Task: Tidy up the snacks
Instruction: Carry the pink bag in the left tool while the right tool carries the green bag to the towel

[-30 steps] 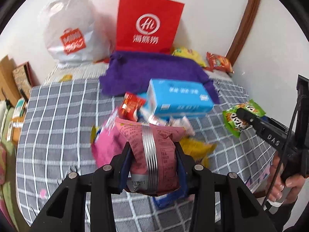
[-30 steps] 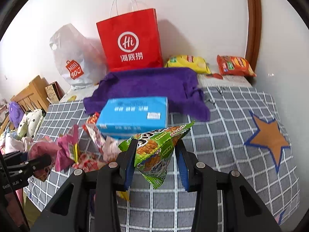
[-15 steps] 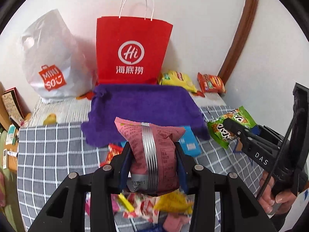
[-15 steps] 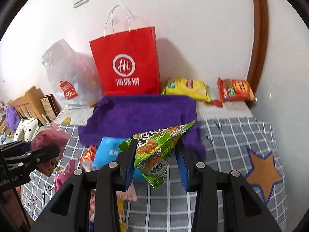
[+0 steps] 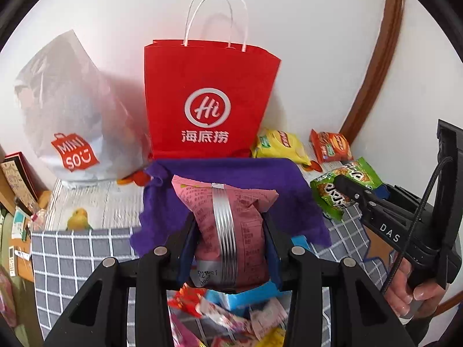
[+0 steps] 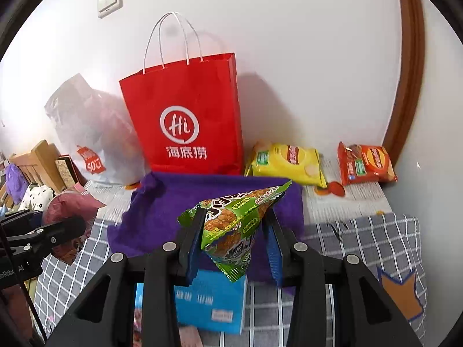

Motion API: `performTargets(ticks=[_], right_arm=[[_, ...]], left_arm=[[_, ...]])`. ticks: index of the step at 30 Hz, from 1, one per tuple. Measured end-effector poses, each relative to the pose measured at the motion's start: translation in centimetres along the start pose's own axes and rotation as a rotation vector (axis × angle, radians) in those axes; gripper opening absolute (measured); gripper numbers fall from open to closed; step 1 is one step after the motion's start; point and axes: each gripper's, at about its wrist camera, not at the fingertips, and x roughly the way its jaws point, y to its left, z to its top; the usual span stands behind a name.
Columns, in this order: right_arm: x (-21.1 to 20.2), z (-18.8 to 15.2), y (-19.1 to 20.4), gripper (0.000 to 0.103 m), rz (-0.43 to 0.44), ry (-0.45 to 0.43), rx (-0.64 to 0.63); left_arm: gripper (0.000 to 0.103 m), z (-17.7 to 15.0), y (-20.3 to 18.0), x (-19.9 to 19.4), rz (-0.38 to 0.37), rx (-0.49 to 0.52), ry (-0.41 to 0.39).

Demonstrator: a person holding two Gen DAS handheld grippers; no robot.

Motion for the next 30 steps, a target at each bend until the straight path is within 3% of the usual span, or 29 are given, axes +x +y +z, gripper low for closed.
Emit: performTargets(ticks=[10,19,30], right_arm=[[5.0,3.0,0.1,0.039,-0.005,0.002,0.002],[9.5,3.5,-0.4,0.039,-0.013,0.042,0.002],[14.0,3.0,-1.6,0.039,-0.011,0.095,0.037]], left_arm=[[0.04,2.3,2.6,3.9,0.016,-0.03,0.029],[0.04,4.8,3.7,7.5,0.019,-0.036,0.043],[0.04,5.1,4.0,12.7,-0.005,-0.037,0.101]])
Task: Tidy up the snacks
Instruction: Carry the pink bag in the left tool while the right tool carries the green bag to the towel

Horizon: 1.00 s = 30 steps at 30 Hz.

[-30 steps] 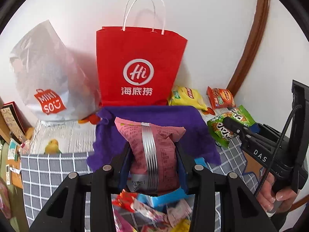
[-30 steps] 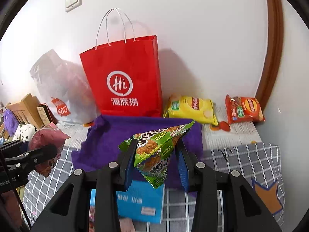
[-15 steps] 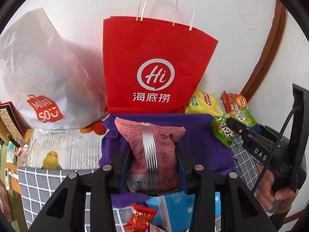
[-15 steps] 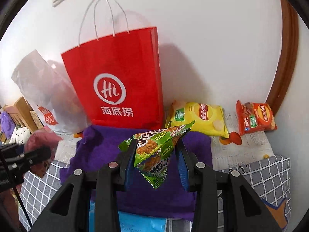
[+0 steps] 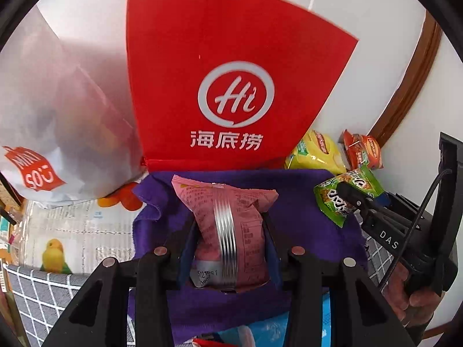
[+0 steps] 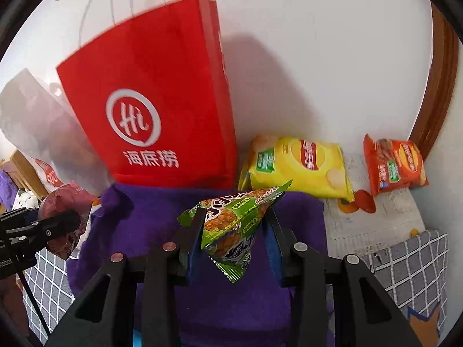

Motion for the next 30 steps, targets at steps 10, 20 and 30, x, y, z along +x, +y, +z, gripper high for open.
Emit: performTargets(ticks=[10,20,30], right_arm=[[2.2,-0.4,-0.8,0.039,-0.012,0.05,-0.002],[4.7,-1.4,-1.4,0.039,-0.022,0.116,-0.01],[6.4,-2.0,-1.7,0.039,-0.036,0.168,-0.02]], left_arm=[[0.04,-0.2,1.4,3.4,-0.005,-0.024,0.064],[0.04,-0.5,2.2,5.5,-0.001,-0.038,0.117],[0.04,-0.7,1.8,6.8,0.004,-0.034,0.142]])
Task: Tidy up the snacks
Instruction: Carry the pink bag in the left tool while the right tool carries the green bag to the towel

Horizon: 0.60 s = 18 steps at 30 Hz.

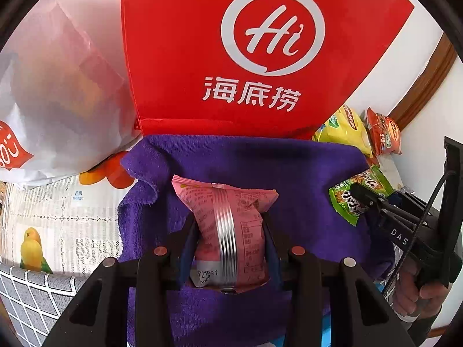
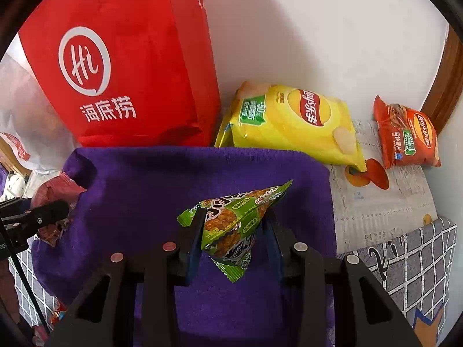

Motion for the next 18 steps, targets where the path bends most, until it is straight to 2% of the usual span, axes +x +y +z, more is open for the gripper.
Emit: performTargets(ticks=[18], right_arm=[[1.6,-0.2,0.2,0.039,-0.016,0.041,-0.031]], left_arm=[[0.04,-0.2,-0.9,1.8,0.011,0.015,0.04]])
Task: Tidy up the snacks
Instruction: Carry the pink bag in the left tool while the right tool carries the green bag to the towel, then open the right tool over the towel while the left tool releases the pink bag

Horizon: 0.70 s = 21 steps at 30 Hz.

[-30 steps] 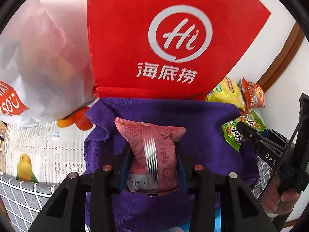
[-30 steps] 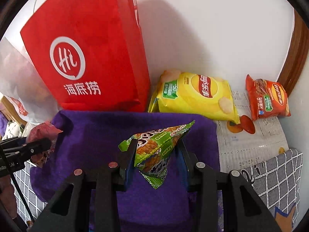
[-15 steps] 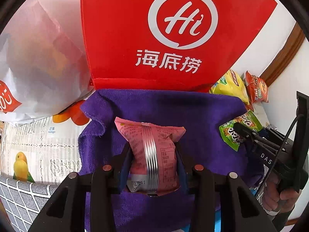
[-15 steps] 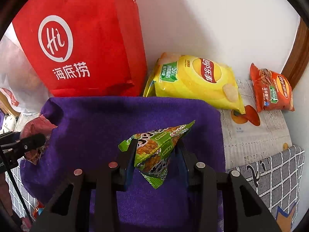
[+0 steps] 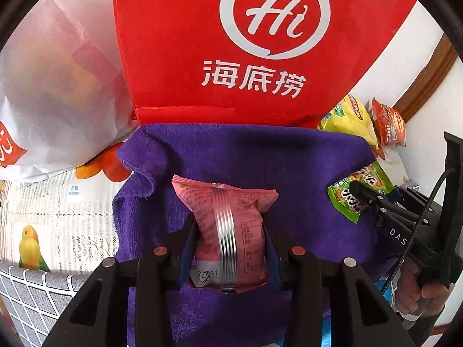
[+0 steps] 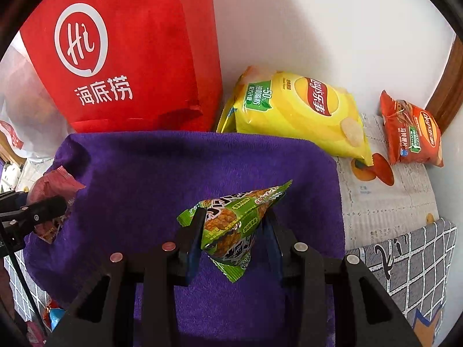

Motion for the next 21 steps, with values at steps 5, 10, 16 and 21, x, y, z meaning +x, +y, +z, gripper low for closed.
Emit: performTargets(ticks=[5,10,16,21], right_arm=[[-0.2,0.0,0.3,0.039,-0.002,-0.003,-0.007],[-0.6,-0.1,0.4,0.053,0.01,-0.009,-0.006],[-1.1,-0.1,0.4,0.055,0.021,-0.02,-0.002],[-1.6,0.0,0.4,0.055,0.023,-0.037,0.0]], left_arm=[[0.04,0.1,-0.4,0.3,0.0,0.007,0.003],[0.041,0.1,-0.6,0.6,0.006,0.007,0.009],[0.041,0.1,-0.6,0.8,0.006,0.007,0.012],[0.041,0.0,-0.7,0.8,0.009,0.014,0.013]])
